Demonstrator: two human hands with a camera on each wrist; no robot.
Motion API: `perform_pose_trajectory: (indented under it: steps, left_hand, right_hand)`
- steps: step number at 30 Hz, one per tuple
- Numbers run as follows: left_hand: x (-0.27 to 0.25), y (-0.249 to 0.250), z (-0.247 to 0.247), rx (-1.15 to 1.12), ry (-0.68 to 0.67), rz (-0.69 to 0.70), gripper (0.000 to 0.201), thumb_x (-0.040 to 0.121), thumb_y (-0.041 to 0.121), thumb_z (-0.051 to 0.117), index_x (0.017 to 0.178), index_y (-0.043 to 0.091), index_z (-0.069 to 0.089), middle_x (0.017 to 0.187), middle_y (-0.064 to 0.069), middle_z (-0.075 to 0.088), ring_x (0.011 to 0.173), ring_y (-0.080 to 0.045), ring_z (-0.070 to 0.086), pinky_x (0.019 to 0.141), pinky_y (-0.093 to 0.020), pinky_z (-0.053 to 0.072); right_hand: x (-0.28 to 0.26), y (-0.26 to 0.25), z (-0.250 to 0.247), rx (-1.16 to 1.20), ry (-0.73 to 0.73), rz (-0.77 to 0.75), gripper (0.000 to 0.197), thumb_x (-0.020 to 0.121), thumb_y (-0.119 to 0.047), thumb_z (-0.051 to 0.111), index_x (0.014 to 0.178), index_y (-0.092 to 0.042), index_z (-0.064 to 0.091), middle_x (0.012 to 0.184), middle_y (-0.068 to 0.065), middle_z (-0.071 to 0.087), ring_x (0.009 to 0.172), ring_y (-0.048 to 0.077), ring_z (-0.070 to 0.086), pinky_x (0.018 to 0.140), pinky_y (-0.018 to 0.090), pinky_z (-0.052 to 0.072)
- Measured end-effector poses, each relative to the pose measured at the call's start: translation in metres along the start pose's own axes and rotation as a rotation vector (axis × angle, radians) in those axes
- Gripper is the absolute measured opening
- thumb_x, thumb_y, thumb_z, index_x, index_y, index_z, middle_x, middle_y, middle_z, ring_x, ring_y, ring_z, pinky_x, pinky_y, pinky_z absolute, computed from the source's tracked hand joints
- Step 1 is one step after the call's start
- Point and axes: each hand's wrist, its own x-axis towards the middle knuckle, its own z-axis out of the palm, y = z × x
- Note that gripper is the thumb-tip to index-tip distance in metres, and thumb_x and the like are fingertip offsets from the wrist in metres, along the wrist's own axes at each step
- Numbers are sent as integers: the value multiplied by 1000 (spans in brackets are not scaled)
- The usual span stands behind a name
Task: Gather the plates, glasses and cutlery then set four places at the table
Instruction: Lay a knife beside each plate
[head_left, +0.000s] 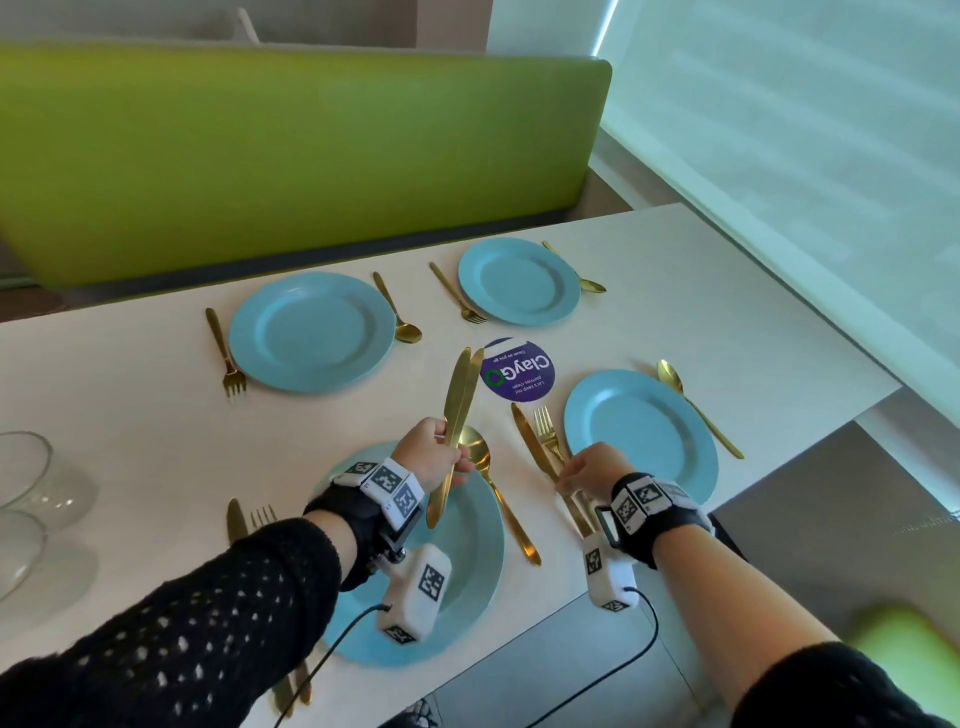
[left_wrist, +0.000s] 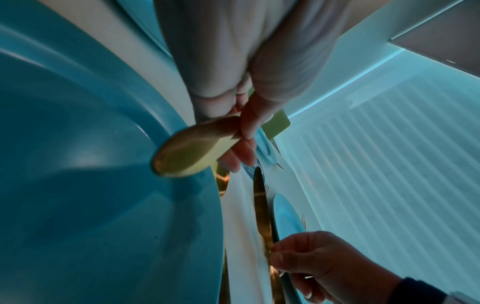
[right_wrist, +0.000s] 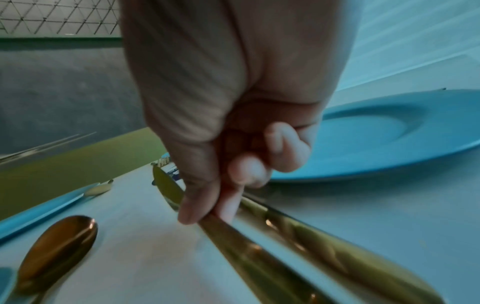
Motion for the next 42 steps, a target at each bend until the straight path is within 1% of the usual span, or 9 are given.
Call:
perform_pose_trajectory:
  steps: [2,4,6,10,16,25,29,38,42]
  left_hand:
    - [2,0,3,2,10,-10,28,92,-5,48,119,2,46,78,-4,58,63,-13,60,52,-21,54]
    - [3,1,5,0,17,-19,29,92,-5,49,120,1,46,79,-4,58,62,-13,61,54,-22,54]
    - [4,1,8,-3,19,-29,30,92,-5,49,122,1,46,79,-4,58,63,-12,61,57,-24,55]
    - [1,-1,12,-9,16,-37,31,93,-6,47,122,2,45,79,-3,58,64,-13,60,57,-24,54]
    - [-3,-2,15,2,13,-32,32,93,-6,45,125,2,44,80,-4,58,65,-13,61,62,-27,55]
    - [-9,-7,10,-3,7,-56,33,94,-3,47,126,2,44,83,-4,59,70,-15,62,69,-29,56]
    - [-10,-7,7,-15,12,-57,33,94,-2,47,126,2,44,82,-4,59,72,-16,62,71,-29,56]
    - [-11,-7,4,-12,10,-62,33,94,-2,46,127,3,44,82,-3,59,69,-12,61,67,-26,56]
    - [-10,-6,4,-10,14,-62,33,94,-2,46,127,2,44,81,-3,58,68,-12,61,66,-25,56]
  right_hand:
    - [5,2,5,5,15,5,14,77,-13,74,66,-19,69,77,-3,64,77,14,59,75,22,49]
    - [6,0,8,12,41,4,2,77,-15,74,75,-15,73,87,2,67,83,17,61,81,26,53]
    - [8,0,11,12,82,0,6,77,-17,74,82,-13,75,90,4,68,85,18,63,84,30,55]
    - [6,0,18,9,152,23,2,75,-24,74,75,-23,72,91,3,69,85,20,65,81,34,57]
    - [2,4,23,-48,207,23,8,76,-24,70,82,-21,75,92,5,70,85,25,67,74,31,57]
    - [4,5,21,-13,209,36,6,77,-27,73,79,-21,74,87,3,66,81,23,65,73,31,57]
    - [7,4,21,-15,206,42,8,77,-27,72,82,-21,74,86,3,65,77,22,60,69,28,53]
    - [10,2,21,-9,206,41,8,77,-27,73,80,-20,73,90,5,68,79,22,62,74,30,55]
    - [10,2,21,-13,198,39,8,77,-27,73,74,-21,69,88,4,67,83,23,64,77,33,57]
